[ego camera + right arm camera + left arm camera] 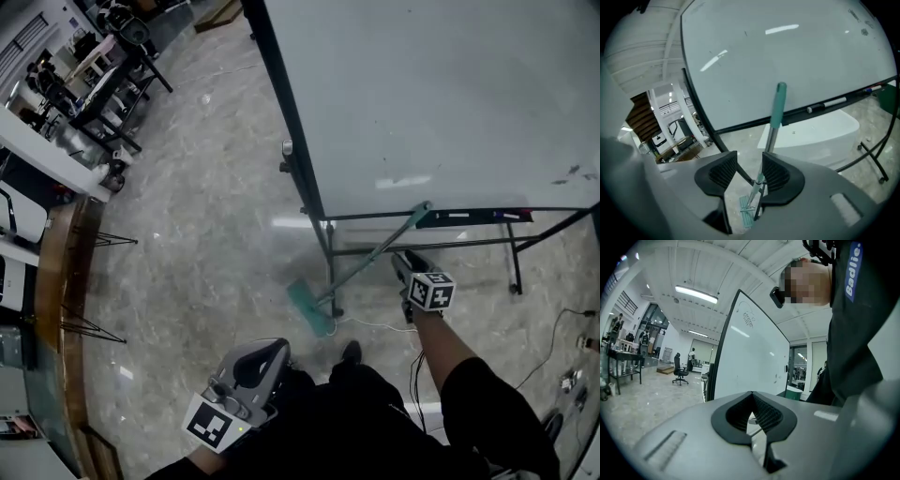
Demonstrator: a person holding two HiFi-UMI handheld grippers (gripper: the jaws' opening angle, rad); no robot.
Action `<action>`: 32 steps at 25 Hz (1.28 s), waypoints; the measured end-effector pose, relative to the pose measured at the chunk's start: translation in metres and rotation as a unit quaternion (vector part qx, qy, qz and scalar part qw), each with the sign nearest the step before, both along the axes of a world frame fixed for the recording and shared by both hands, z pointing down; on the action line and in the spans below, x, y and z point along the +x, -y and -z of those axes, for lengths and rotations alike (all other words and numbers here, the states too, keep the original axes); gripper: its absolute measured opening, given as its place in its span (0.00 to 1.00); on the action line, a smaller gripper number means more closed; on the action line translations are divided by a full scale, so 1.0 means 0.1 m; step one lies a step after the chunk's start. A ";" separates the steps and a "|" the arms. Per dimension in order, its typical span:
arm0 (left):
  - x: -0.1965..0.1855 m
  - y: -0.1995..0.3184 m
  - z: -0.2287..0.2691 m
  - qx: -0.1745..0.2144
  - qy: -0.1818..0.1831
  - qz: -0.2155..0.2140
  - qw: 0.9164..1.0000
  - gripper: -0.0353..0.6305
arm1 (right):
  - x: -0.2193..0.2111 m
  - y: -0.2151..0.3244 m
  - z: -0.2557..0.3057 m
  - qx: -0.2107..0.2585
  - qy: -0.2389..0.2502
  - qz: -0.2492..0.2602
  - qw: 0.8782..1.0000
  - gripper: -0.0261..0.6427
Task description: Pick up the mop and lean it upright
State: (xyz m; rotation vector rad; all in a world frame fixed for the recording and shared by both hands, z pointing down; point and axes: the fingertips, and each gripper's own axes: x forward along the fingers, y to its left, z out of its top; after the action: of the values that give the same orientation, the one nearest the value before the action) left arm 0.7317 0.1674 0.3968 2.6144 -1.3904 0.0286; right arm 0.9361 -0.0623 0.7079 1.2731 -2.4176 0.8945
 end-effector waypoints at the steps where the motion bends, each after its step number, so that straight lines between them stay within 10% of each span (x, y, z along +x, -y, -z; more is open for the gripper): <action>1: 0.00 -0.01 -0.01 -0.002 0.004 -0.001 1.000 0.08 | 0.05 0.09 -0.11 -0.011 -0.002 -0.011 1.000 0.31; 16: -0.24 -0.10 -0.14 -0.035 0.021 0.044 0.998 0.08 | -0.26 0.85 -0.64 -0.064 0.045 -0.042 0.996 0.41; 22: -0.37 -0.13 -0.21 -0.048 0.024 0.064 0.997 0.08 | -0.28 0.94 -0.70 -0.066 0.021 -0.039 0.997 0.16; 32: -0.51 -0.13 -0.11 -0.014 -0.006 0.062 0.998 0.08 | -0.84 0.30 -0.32 -0.037 0.036 0.032 0.998 0.15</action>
State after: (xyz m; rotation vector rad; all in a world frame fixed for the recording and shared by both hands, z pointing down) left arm 0.6806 0.1808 0.4078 2.4975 -1.5325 0.0154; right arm 0.8520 -0.0921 0.7400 1.1489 -2.4413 1.0180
